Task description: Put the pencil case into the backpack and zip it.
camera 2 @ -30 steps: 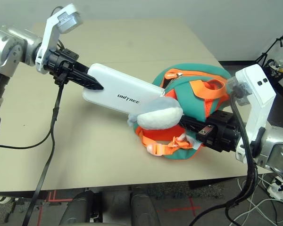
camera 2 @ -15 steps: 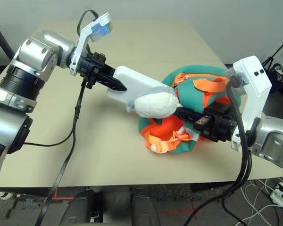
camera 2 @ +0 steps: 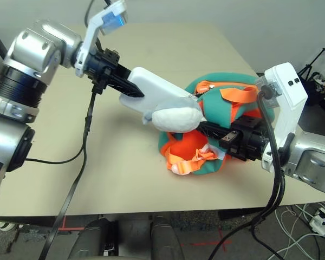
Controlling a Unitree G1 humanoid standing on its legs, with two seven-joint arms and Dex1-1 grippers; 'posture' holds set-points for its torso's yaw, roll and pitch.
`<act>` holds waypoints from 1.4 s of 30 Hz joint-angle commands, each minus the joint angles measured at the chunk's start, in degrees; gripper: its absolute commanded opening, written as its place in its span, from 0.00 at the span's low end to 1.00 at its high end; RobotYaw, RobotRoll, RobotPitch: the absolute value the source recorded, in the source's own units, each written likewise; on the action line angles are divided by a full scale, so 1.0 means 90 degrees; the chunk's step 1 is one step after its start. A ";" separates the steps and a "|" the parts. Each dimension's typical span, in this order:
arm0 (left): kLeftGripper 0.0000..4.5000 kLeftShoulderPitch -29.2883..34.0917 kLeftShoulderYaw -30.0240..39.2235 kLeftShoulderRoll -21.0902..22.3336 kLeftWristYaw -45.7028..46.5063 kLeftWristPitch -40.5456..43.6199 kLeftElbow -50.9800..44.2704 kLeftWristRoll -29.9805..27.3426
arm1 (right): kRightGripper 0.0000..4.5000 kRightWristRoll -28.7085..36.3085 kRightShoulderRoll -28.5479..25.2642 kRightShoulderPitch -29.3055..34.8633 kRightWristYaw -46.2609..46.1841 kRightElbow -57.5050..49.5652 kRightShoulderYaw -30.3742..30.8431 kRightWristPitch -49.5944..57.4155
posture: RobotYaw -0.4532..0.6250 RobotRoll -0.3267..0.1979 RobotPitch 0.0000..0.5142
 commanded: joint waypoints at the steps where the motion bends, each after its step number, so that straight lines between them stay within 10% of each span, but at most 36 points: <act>1: 0.30 -0.0038 0.0264 0.0145 -0.0027 0.0257 -0.0432 -0.0279 | 0.03 -0.0137 0.0045 -0.0178 0.0173 0.0032 0.0216 -0.0044 | 0.30 0.62 0.17; 32: 0.30 0.1153 0.0455 0.0473 0.1325 0.0276 -0.1231 -0.0194 | 0.03 -0.0330 0.0055 -0.0967 0.0486 0.0357 0.0831 0.0108 | 0.34 0.62 0.20; 42: 0.30 0.1558 0.0382 -0.0118 0.2047 0.0259 -0.1311 -0.0267 | 0.03 -0.0396 0.0236 -0.1221 0.0488 0.0390 0.1089 0.0150 | 0.34 0.62 0.20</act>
